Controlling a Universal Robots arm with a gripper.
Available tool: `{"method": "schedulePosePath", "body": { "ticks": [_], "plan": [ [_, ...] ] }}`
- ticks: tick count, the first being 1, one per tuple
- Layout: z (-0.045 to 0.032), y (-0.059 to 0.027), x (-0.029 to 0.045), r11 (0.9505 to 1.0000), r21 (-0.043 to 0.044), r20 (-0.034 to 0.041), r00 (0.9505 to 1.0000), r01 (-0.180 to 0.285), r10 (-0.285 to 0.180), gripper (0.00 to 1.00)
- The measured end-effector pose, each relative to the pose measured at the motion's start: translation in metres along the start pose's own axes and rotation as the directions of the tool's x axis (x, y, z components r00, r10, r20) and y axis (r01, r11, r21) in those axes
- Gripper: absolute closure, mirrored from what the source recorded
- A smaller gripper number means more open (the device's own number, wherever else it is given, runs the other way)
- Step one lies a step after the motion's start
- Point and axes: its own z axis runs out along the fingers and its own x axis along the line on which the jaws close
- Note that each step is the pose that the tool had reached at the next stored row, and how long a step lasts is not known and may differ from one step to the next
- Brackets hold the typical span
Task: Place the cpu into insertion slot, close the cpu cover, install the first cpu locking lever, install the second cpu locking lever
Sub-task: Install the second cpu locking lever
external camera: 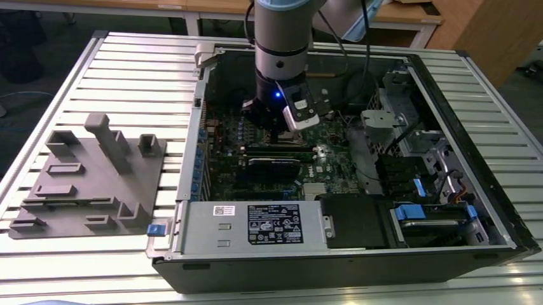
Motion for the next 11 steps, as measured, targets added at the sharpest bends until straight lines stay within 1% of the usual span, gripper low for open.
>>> {"method": "schedulePosePath", "body": {
  "ticks": [3,6,8,11],
  "plan": [
    [0.004,-0.0003,0.0003,1.0,0.0001,0.0006,1.0,0.0,0.0,0.89],
    [0.0063,-0.0005,0.0009,1.0,-0.0001,0.001,1.0,0.0,0.0,0.89],
    [0.0068,-0.0008,0.0026,1.0,-0.0014,0.0007,1.0,0.0,0.0,0.89],
    [0.0069,-0.0015,0.0077,1.0,-0.0047,0.0006,1.0,0.0,0.0,0.89]
  ]
}}
